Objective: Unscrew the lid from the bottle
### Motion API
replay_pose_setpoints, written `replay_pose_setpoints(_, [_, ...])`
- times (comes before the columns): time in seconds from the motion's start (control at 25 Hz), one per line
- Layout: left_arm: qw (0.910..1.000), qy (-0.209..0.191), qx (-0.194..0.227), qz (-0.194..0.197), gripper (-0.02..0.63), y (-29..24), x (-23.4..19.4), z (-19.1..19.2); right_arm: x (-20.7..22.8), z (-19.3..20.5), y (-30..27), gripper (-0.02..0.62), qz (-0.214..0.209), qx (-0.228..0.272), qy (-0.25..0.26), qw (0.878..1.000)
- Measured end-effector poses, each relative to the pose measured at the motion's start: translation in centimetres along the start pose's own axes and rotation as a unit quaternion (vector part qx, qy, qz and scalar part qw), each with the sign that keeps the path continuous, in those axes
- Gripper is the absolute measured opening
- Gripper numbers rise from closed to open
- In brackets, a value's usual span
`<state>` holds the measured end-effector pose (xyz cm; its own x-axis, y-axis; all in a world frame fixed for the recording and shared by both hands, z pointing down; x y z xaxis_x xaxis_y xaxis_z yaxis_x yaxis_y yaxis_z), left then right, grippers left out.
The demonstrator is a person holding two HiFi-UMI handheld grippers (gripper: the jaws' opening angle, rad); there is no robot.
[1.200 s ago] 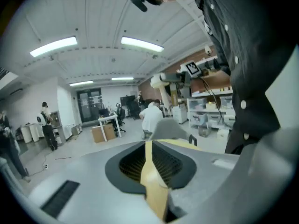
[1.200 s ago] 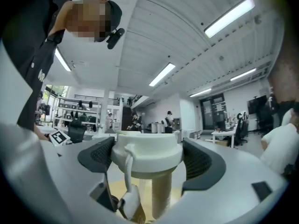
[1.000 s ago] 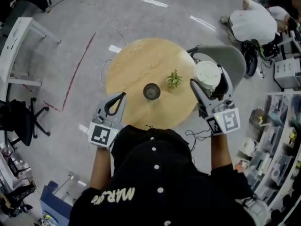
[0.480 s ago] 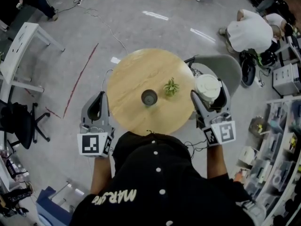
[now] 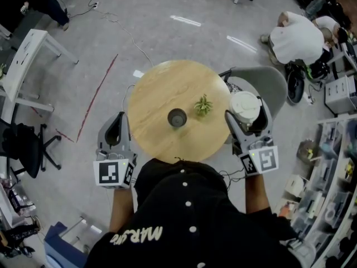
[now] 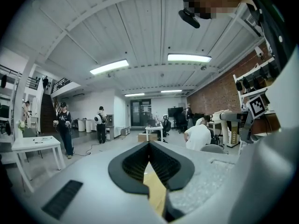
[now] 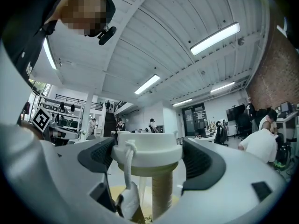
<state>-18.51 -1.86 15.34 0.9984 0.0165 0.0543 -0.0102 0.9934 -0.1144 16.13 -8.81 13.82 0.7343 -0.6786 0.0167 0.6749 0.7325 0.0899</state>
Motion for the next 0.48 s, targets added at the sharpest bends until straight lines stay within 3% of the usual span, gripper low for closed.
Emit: replay_pose_setpoints(0.48, [1.0000,-0.004,-0.005,0.005,0.005,-0.66,0.24,0.59,-0.02,0.65,-0.57,0.459,-0.004,-0.006,0.003,1.000])
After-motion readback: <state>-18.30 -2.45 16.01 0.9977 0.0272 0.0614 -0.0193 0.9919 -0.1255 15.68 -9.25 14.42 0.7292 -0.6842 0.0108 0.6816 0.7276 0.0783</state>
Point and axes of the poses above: the fingertips, and each gripper's own axes: y backward along the fingers, x to its right, z out of its underside, the point moved 3 cm from there along y, backward along the fingers, and after that the axes turned 9 degrees about -z, right-handed, at the moved point
